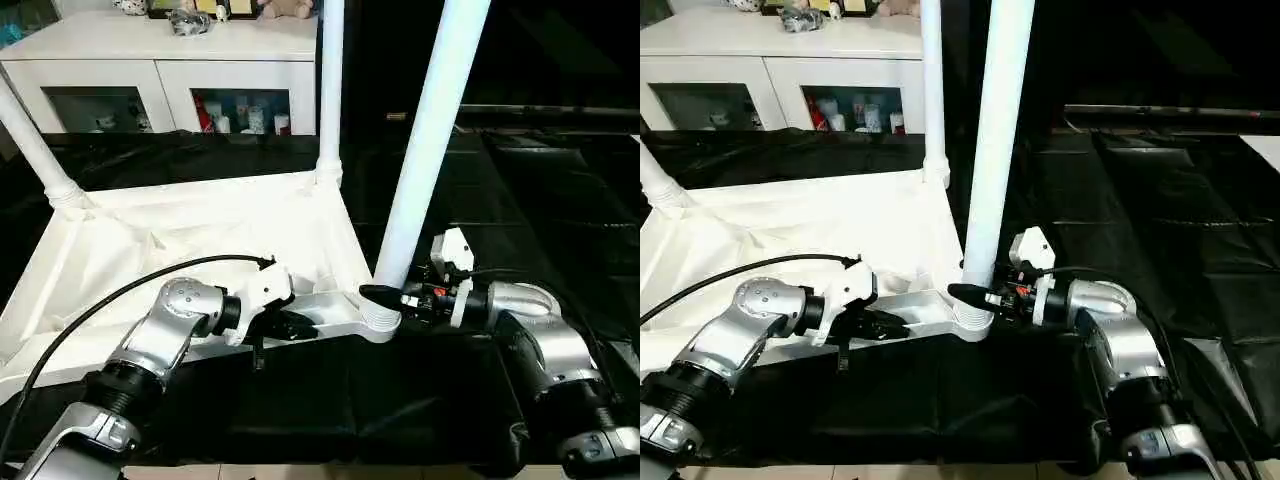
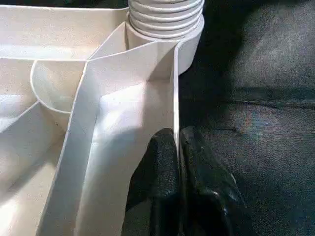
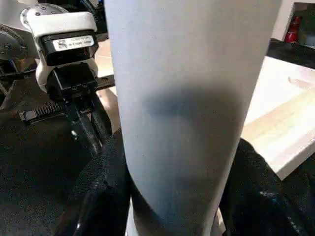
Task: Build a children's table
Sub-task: Insert table leg to table base
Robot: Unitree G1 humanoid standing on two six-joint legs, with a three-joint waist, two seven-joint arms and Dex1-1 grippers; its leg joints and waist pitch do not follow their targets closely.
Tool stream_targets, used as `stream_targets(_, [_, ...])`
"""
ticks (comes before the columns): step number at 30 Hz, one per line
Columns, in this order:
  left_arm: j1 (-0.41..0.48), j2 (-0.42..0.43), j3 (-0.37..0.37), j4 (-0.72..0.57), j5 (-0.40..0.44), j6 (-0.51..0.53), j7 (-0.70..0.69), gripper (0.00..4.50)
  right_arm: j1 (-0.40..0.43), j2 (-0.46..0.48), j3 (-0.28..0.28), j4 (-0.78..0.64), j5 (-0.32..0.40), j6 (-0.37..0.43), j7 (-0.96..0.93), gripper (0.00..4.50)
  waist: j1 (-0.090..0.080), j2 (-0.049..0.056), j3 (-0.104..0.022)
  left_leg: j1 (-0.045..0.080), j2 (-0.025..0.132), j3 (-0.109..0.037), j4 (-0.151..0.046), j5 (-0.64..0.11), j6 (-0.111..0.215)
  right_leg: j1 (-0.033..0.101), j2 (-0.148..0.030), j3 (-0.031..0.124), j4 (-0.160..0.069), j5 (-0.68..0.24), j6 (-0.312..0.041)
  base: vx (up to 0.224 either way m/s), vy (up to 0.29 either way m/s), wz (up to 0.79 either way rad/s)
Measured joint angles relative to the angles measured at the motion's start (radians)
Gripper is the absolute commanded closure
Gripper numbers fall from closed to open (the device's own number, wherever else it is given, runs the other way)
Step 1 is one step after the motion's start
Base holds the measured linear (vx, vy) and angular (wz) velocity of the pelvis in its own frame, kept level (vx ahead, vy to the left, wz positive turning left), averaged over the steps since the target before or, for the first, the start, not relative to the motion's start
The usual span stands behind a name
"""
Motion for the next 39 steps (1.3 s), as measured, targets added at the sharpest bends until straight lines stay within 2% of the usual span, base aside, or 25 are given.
stream_targets(3, [0.000, -0.003, 0.005, 0.000, 0.002, 0.006, 0.019, 4.50, 0.006, 0.032, -0.013, -0.006, -0.006, 0.000, -0.074, 2.62, -0.004, 0.002, 0.000, 0.000, 0.000, 0.000, -0.002, 0.000, 0.000, 0.000, 0.000, 0.000, 0.000, 0.000, 0.000, 0.000, 0.000, 0.00])
stream_targets(8, [-0.007, -0.038, 0.031, 0.021, 0.008, 0.036, 0.102, 4.50, -0.008, 0.090, -0.041, 0.007, -0.030, 0.001, -0.239, 2.62, -0.025, 0.009, 0.003, 0.001, -0.001, 0.000, -0.002, 0.000, 0.000, 0.000, 0.000, 0.000, -0.003, -0.002, 0.003, 0.000, 0.000, 0.00])
stream_targets(12, [-0.046, -0.124, 0.051, 0.081, 0.020, 0.073, 0.230, 4.50, -0.008, 0.181, -0.112, 0.026, -0.036, 0.012, -0.470, 2.62, -0.028, 0.013, 0.003, 0.000, -0.002, 0.001, -0.008, 0.000, 0.000, 0.000, 0.000, 0.001, -0.013, -0.002, 0.003, 0.000, 0.000, 0.00])
stream_targets(15, [-0.079, -0.177, 0.054, 0.122, 0.035, 0.107, 0.324, 4.50, -0.055, 0.245, -0.147, 0.089, -0.048, 0.014, -0.636, 2.62, -0.037, 0.016, 0.001, 0.001, -0.005, 0.001, -0.007, 0.000, 0.000, 0.000, -0.001, 0.005, -0.013, -0.002, 0.003, 0.000, 0.000, 0.00])
stream_targets(19, [-0.103, -0.236, 0.063, 0.136, 0.052, 0.158, 0.423, 4.50, -0.144, 0.286, -0.165, 0.191, -0.072, 0.012, -0.773, 2.62, -0.050, 0.017, 0.000, 0.001, -0.006, 0.001, -0.008, 0.000, 0.000, 0.000, -0.001, 0.006, -0.013, -0.002, 0.004, 0.000, 0.000, 0.00])
stream_targets(22, [-0.118, -0.264, 0.061, 0.135, 0.078, 0.191, 0.472, 4.50, -0.198, 0.301, -0.164, 0.250, -0.117, 0.012, -0.832, 2.62, -0.053, 0.011, -0.003, 0.001, -0.006, 0.001, -0.009, 0.000, 0.000, 0.000, -0.001, 0.005, -0.014, -0.002, 0.004, 0.000, 0.000, 0.00])
stream_targets(26, [-0.121, -0.271, 0.059, 0.135, 0.091, 0.197, 0.488, 4.50, -0.229, 0.305, -0.144, 0.283, -0.164, 0.012, -0.848, 2.62, -0.052, 0.001, -0.007, 0.001, -0.006, 0.001, -0.010, 0.000, 0.000, -0.001, -0.001, 0.005, -0.014, -0.003, 0.004, 0.000, 0.000, 0.00])
stream_targets(30, [-0.115, -0.245, 0.045, 0.112, 0.097, 0.187, 0.471, 4.50, -0.244, 0.298, -0.126, 0.298, -0.188, 0.013, -0.808, 2.62, -0.052, -0.016, -0.006, 0.001, -0.006, 0.001, -0.016, 0.000, 0.000, -0.002, -0.001, 0.005, -0.017, -0.003, 0.004, 0.000, 0.000, 0.00])
stream_targets(35, [-0.058, -0.146, 0.038, 0.002, 0.084, 0.187, 0.349, 4.50, -0.247, 0.222, -0.078, 0.286, -0.176, 0.026, -0.528, 2.62, -0.055, -0.036, -0.009, -0.002, -0.005, 0.000, -0.019, 0.000, -0.001, -0.005, -0.001, 0.003, -0.019, 0.003, 0.003, 0.021, -0.002, -0.04])
stream_targets(39, [-0.022, -0.049, 0.030, -0.065, 0.058, 0.153, 0.224, 4.50, -0.250, 0.154, -0.043, 0.267, -0.147, 0.038, -0.275, 2.62, -0.050, -0.039, -0.011, -0.002, -0.003, 0.000, -0.025, -0.001, -0.002, -0.006, 0.000, -0.001, -0.021, -0.002, 0.000, 0.082, -0.015, -0.02])
